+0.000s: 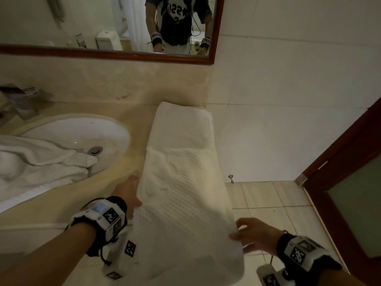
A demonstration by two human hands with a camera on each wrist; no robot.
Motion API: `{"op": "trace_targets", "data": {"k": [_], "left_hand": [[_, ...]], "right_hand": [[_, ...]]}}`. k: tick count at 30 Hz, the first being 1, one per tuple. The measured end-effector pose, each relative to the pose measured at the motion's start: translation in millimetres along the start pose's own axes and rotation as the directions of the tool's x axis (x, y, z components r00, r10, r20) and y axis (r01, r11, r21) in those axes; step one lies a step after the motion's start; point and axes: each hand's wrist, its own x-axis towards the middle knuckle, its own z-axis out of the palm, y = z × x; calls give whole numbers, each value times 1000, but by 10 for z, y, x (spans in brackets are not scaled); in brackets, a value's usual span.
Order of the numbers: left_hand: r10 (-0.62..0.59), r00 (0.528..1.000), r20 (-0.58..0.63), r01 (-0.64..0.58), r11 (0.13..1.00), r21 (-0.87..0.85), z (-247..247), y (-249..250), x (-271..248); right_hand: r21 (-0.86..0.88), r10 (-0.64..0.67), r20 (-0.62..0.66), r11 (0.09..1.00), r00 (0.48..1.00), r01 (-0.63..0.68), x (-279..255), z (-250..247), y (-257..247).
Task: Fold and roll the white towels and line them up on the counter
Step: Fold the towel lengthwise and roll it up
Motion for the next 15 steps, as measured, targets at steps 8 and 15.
{"op": "trace_targets", "data": {"k": [8,15], "left_hand": [[384,903,191,-416,678,606,230,86,-72],[290,922,258,-388,696,605,136,98,-5]], "right_hand": [[-339,9,-123,940,992,-50,195,314,202],[-161,-24,-259,987,966,-19,152,80,-133]]}}
